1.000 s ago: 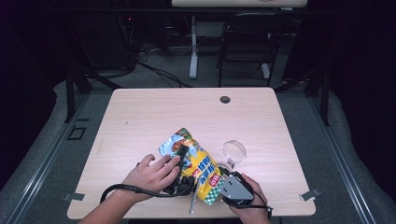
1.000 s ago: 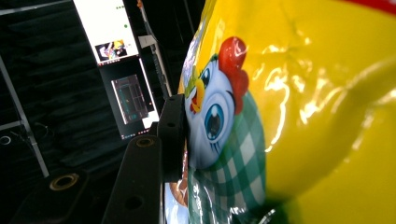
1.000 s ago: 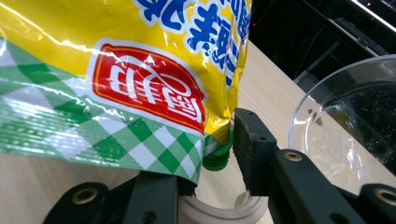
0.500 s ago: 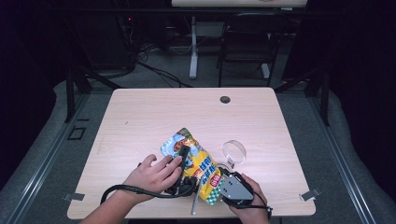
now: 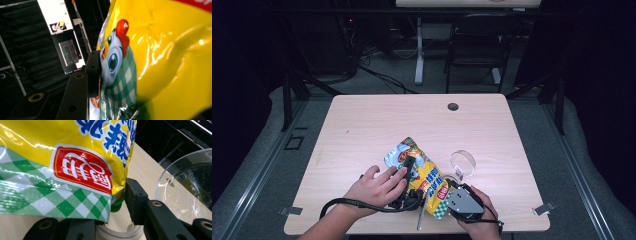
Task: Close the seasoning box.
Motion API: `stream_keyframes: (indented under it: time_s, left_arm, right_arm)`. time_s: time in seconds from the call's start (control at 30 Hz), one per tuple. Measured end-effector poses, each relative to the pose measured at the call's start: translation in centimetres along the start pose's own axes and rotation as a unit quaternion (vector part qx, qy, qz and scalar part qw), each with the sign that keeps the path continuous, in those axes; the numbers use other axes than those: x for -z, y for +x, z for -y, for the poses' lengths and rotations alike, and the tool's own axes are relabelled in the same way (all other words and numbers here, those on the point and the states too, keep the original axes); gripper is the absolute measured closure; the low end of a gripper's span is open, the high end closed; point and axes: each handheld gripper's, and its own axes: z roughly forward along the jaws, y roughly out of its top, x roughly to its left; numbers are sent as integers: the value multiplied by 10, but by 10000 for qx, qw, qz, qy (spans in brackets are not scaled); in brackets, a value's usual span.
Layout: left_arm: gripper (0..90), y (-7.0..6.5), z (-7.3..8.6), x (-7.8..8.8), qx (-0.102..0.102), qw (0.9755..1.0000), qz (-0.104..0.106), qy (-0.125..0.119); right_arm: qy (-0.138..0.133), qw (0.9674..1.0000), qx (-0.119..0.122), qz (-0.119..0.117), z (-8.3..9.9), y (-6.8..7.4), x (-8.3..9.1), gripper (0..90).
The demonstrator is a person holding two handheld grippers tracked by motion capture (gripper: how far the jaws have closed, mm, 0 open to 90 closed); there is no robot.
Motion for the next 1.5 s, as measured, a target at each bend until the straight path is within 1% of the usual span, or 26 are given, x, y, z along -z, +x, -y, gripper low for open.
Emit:
stream_keyframes:
  time_s: [0.13, 0.17, 0.3, 0.43, 0.47, 0.67, 0.7, 0.73, 0.8, 0.83, 0.87, 0.9, 1.0, 1.07, 1.1, 1.13, 1.17, 1.2, 1.23, 1.3, 1.33, 1.37, 1.43, 1.5]
  left_arm:
    - [658, 0, -1, 0, 9, 10000, 16, 13]
    - [659, 1, -1, 1, -14, 10000, 50, 25]
    - [664, 1, -2, 1, -48, 10000, 35, 13]
    - [667, 0, -2, 0, -20, 10000, 81, 10]
    - [669, 0, -2, 0, -53, 10000, 58, 7]
    - [682, 0, -1, 1, -91, 9999, 143, 14]
    - [683, 1, -2, 2, -137, 9998, 147, 48]
    - [684, 0, -2, 2, -145, 9998, 100, 37]
    - [687, 0, -2, 2, -95, 9999, 102, -5]
    - [687, 1, -3, 3, -195, 9998, 69, 30]
    - [688, 2, -3, 3, -200, 9997, 117, 43]
    - [688, 2, -3, 3, -205, 9997, 117, 46]
    - [688, 3, -3, 4, -219, 9997, 79, 41]
    - [689, 4, -4, 4, -276, 9996, 30, 6]
    - [689, 4, -4, 4, -257, 9997, 47, 7]
    - [689, 5, -4, 5, -294, 9995, 94, 37]
    - [689, 6, -4, 5, -310, 9995, 36, 29]
    - [689, 6, -5, 5, -304, 9995, 42, 31]
    - [689, 7, -5, 5, -311, 9995, 102, 46]
    - [689, 6, -6, 5, -266, 9996, 87, 39]
    - [690, 8, -6, 5, -365, 9993, 67, 24]
    - [690, 8, -6, 5, -328, 9994, 120, 52]
    - [691, 8, -7, 5, -326, 9994, 89, 48]
    - [692, 8, -7, 5, -323, 9994, 114, 45]
  right_arm:
    - [25, 10000, -23, -17, 1, -1, 0, 706]
    - [29, 10000, -25, -22, 1, -1, 0, 706]
    - [25, 10000, -4, -42, 1, 0, -2, 706]
    - [55, 10000, 27, -65, 0, 1, -3, 706]
    - [52, 10000, 23, -74, 0, 1, -3, 707]
    - [51, 10000, 28, -78, 0, 1, -5, 708]
    - [54, 10000, 23, -78, 0, 1, -5, 708]
    - [63, 10000, 18, -76, 0, 1, -5, 708]
    - [61, 10000, -10, -68, 0, 0, -5, 709]
    - [53, 9999, -14, -84, 0, 0, -5, 709]
    - [35, 10000, -25, -87, 0, 0, -5, 709]
    - [24, 10000, -36, -79, 0, 0, -5, 709]
    - [21, 10000, -47, -83, 0, 0, -5, 709]
    - [9, 9999, -62, -86, 0, 0, -5, 709]
    - [6, 9999, -68, -89, 0, -1, -5, 709]
    - [13, 9999, -76, -98, 0, -1, -4, 709]
    - [10, 9999, -88, -101, 0, -1, -4, 709]
    - [16, 9999, -99, -99, 0, -2, -4, 710]
    - [20, 9999, -120, -104, 0, -2, -4, 709]
    - [0, 9999, -136, -103, 1, -2, -4, 710]
    - [2, 9998, -141, -117, 1, -3, -4, 710]
    - [14, 9998, -161, -129, 1, -3, -4, 710]
    - [3, 9997, -190, -139, 1, -4, -4, 710]
    - [-5, 9996, -225, -173, 2, -4, -4, 710]
